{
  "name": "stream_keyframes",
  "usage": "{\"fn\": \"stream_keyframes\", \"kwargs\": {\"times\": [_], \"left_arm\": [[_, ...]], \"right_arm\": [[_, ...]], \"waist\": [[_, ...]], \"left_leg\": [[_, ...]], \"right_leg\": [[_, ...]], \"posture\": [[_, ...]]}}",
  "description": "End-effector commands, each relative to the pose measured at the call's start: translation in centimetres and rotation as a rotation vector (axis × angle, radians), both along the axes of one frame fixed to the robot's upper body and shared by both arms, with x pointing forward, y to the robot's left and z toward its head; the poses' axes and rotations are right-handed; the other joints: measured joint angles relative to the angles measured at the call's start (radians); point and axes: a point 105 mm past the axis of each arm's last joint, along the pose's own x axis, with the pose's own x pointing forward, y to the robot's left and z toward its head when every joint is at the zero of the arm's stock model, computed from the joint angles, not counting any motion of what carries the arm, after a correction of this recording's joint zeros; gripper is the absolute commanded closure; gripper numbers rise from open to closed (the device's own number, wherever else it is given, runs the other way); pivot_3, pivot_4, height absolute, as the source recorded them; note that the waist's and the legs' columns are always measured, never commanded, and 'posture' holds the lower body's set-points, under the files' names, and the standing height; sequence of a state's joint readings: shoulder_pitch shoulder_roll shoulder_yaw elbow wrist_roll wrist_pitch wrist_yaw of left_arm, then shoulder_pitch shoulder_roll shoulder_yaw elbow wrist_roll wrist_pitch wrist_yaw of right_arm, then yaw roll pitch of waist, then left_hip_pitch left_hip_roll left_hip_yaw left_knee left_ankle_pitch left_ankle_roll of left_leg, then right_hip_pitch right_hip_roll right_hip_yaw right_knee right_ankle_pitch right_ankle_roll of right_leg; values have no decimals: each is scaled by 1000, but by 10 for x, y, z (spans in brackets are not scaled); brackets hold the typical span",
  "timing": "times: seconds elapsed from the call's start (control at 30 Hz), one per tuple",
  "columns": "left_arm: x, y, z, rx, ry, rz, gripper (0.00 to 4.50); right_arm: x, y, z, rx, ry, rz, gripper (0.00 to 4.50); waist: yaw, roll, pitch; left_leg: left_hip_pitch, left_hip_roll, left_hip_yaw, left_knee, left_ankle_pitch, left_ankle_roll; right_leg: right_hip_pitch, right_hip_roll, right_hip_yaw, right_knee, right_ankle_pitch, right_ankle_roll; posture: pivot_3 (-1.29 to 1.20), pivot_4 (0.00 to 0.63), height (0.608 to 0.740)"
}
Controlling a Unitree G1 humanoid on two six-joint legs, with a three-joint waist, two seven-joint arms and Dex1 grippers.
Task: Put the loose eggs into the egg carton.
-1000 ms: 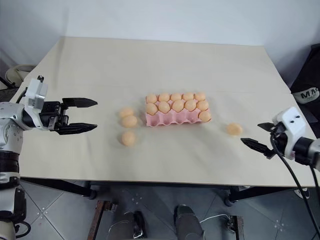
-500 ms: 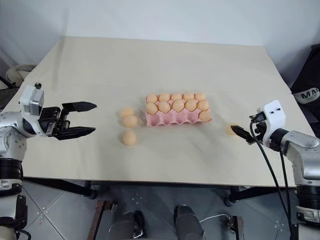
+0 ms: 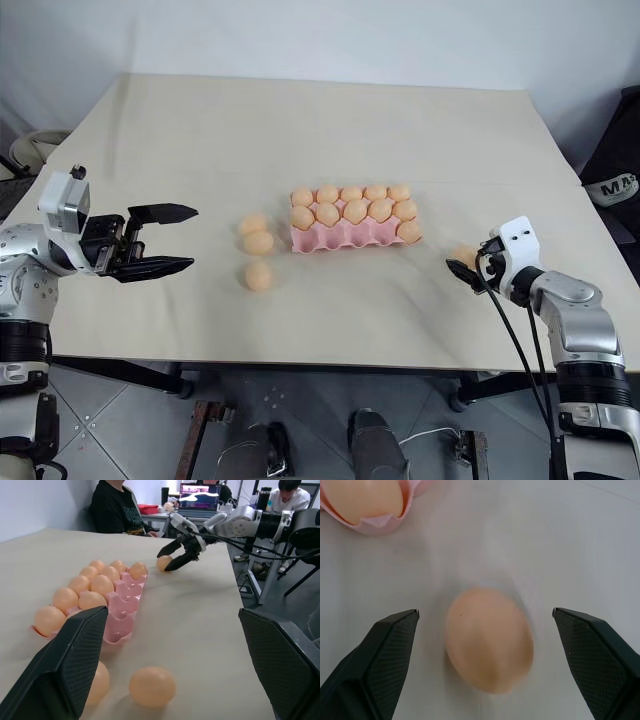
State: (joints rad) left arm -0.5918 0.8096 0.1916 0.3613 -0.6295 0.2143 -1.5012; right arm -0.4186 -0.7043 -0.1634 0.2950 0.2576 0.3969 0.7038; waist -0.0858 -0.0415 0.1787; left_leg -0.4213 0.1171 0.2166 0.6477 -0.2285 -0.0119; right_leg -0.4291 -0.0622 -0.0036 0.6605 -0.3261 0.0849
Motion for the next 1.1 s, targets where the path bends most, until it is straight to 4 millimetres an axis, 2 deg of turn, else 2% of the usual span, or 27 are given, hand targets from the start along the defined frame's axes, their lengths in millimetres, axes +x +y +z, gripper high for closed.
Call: {"fn": "stream_keyframes", "kwargs": {"times": [0.03, 0.07, 0.17, 0.33, 0.4, 0.47, 0.6, 0.67, 0.77, 0.83, 0.93, 1.0, 1.1], "left_arm": [[-11, 2, 10, -5, -52, -48, 51], [-11, 2, 11, -5, -53, -46, 51], [-11, 2, 11, -5, -55, -41, 0], [-11, 2, 11, -8, -60, -34, 0], [-11, 3, 11, -9, -60, -32, 0], [-12, 3, 12, -10, -61, -32, 0], [-13, 3, 12, -12, -59, -35, 0], [-14, 3, 11, -12, -56, -36, 0], [-14, 4, 11, -12, -55, -32, 0], [-15, 5, 11, -12, -55, -28, 0], [-17, 5, 11, -13, -56, -23, 0], [-17, 5, 10, -14, -56, -16, 0], [-19, 6, 10, -12, -57, -8, 0]], "right_arm": [[4, -4, 8, -7, -39, -15, 0], [5, -5, 7, -1, -34, -21, 0], [4, -2, 5, 19, -12, -5, 591], [3, 0, 8, 16, -11, 9, 2363], [4, 1, 17, 8, -39, 12, 2771], [4, 3, 25, 0, -60, 20, 2771], [8, 18, 56, -9, -120, 61, 2771], [10, 39, 79, 0, -170, 111, 2771], [11, 75, 101, 36, -222, 184, 2771], [11, 101, 102, 46, -226, 225, 2771], [10, 135, 93, 55, -213, 279, 2771], [11, 149, 85, 60, -196, 294, 2771], [16, 160, 63, 35, -153, 295, 2771]], "waist": [[0, 0, 0], [1, 0, 0], [1, 0, 0], [0, 0, 0], [0, 0, 0], [0, 0, 0], [-2, 1, 1], [-2, 1, 1], [-2, 2, 1], [-2, 2, 1], [-1, 2, 1], [0, 2, 1], [2, 2, 1]], "left_leg": [[0, 0, 0, 0, 0, 0], [0, 0, 0, 0, 0, 0], [0, 0, 0, 0, 0, 0], [0, 0, 0, 0, 0, 0], [0, 0, 0, 0, 0, 0], [0, 0, 0, 0, 0, 0], [0, 0, 0, 0, 0, 0], [0, 0, 0, 0, 0, 0], [0, 1, 0, 0, 0, 0], [0, 2, 0, -1, 0, -1], [-1, 2, -1, -1, -1, -2], [-2, 2, 0, -2, -1, -2], [-3, 1, 0, -1, -1, -2]], "right_leg": [[0, 0, 0, 0, 0, 0], [0, 0, 0, 0, 0, 0], [0, 0, 0, 0, 0, 0], [0, -1, 0, 0, 0, 0], [0, 0, 0, 0, 0, 0], [0, 0, 0, 0, 0, 0], [0, 0, 1, 0, 0, 0], [0, 0, 1, 0, 0, 0], [-1, 0, 1, 0, 0, 0], [-1, 0, 1, 0, -1, -1], [-2, 0, -1, 0, -1, -3], [-3, 0, -1, 0, -1, -3], [-4, 0, -1, 0, -1, -3]], "posture": [[0, 150, 740], [0, 150, 740], [0, 150, 740], [0, 150, 740], [0, 150, 740], [0, 150, 740], [0, 150, 740], [0, 150, 740], [0, 150, 740], [0, 150, 740], [0, 150, 740], [0, 150, 740], [0, 150, 740]]}}
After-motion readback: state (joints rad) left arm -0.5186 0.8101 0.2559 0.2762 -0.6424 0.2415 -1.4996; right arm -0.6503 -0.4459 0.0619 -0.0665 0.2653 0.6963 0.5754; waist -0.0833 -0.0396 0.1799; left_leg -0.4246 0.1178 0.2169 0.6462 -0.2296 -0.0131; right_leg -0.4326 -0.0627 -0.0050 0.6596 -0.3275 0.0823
